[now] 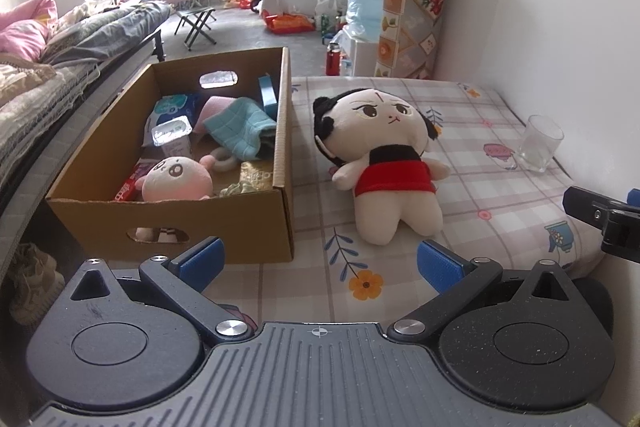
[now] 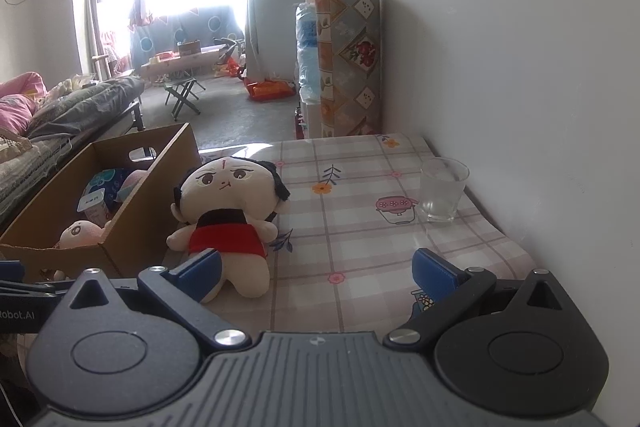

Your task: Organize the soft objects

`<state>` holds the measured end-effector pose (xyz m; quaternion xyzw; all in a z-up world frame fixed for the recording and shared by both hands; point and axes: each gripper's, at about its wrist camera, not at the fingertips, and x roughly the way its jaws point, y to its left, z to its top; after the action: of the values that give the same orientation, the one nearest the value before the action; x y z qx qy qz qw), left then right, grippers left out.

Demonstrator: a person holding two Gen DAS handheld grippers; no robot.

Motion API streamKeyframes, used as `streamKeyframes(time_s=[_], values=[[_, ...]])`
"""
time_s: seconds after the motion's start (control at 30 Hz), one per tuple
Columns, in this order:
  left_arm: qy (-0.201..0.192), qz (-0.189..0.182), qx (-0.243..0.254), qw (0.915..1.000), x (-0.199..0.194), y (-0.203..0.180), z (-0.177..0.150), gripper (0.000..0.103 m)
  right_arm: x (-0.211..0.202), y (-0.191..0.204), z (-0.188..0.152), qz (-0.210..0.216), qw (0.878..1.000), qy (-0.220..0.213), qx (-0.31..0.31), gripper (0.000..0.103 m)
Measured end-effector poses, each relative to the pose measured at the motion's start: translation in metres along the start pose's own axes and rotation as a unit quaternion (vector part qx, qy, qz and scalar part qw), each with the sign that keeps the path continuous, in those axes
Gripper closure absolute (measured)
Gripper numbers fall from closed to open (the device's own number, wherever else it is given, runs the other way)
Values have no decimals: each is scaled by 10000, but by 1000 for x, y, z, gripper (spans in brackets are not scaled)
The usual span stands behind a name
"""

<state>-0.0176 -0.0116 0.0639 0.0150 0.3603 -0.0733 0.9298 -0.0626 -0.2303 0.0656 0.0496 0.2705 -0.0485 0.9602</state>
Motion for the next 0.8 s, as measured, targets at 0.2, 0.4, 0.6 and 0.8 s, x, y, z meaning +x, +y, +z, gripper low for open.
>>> streamKeyframes(time_s=[0.2, 0.4, 0.6, 0.8], values=[[37, 32, -91, 9999, -1, 5, -1, 0, 0, 0, 0, 19, 10000, -2, 16, 0], [34, 39, -102, 9999, -2, 6, -1, 0, 0, 0, 1, 11, 10000, 6, 2, 0], [46, 16, -43, 10000, -2, 6, -2, 0, 0, 0, 0, -10, 10000, 29, 34, 0], [48, 36, -27, 10000, -1, 5, -2, 0, 3, -1, 0, -7, 10000, 52, 23, 0]])
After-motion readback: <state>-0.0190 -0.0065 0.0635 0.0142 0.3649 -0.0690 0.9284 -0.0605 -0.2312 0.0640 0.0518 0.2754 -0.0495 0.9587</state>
